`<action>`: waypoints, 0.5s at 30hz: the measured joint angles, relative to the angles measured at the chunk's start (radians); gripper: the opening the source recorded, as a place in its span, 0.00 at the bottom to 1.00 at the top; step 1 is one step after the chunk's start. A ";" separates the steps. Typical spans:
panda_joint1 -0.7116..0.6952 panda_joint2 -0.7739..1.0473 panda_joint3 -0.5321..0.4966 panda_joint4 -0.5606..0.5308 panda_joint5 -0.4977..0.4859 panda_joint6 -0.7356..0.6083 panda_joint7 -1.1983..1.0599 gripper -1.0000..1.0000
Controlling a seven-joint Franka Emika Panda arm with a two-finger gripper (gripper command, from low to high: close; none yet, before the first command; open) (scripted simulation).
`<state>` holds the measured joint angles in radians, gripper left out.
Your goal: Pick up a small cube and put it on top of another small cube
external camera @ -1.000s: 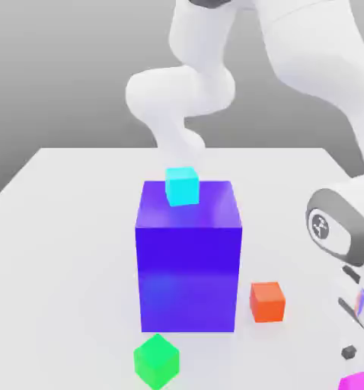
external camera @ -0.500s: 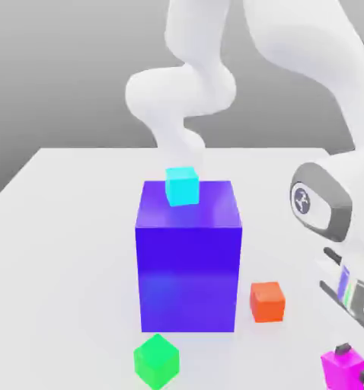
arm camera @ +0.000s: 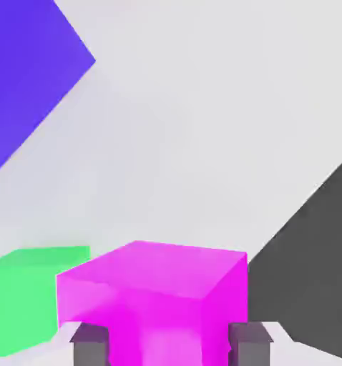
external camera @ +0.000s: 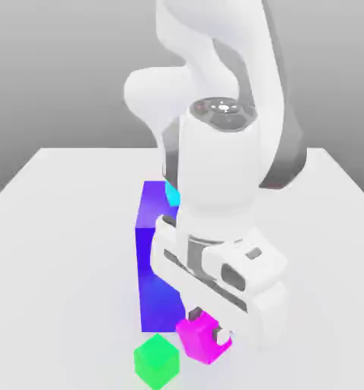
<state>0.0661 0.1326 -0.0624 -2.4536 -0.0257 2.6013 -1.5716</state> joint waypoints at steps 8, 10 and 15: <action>-0.063 0.027 -0.019 -0.064 0.045 0.082 -0.222 0.00; -0.066 0.067 -0.015 -0.062 0.055 0.121 -0.229 0.00; -0.075 0.130 -0.005 -0.061 0.071 0.176 -0.241 1.00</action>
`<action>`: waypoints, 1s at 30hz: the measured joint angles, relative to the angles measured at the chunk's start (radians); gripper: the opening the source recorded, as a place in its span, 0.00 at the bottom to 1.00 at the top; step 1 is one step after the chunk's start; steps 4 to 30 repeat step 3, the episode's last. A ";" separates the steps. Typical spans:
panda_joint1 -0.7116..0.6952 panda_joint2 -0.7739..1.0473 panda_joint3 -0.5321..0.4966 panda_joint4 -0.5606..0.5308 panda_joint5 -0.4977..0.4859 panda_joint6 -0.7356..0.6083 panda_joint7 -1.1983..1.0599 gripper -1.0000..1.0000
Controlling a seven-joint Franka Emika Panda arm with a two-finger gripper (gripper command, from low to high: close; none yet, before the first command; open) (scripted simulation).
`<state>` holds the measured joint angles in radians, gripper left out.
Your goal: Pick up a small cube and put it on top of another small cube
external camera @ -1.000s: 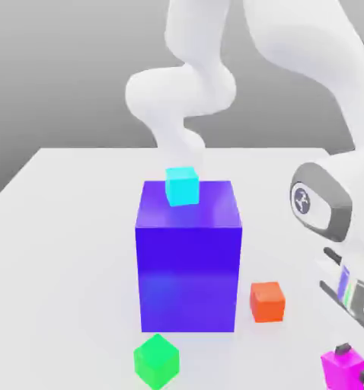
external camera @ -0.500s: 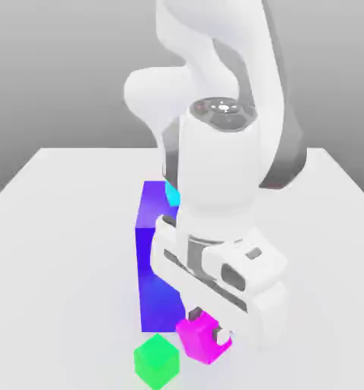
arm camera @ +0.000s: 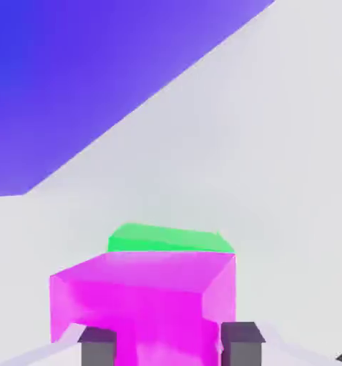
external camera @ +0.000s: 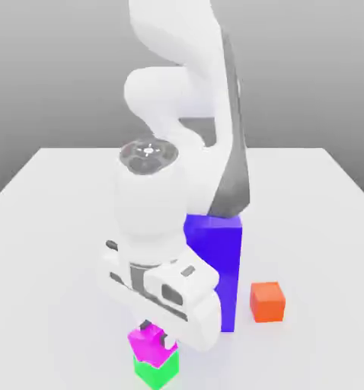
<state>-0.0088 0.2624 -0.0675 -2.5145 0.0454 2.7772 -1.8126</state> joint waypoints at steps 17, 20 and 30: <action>0.000 0.000 0.000 0.000 0.000 0.000 0.000 1.00; 0.000 0.000 0.000 0.000 0.000 0.000 0.000 1.00; 0.000 0.000 0.000 0.000 0.000 0.000 0.000 1.00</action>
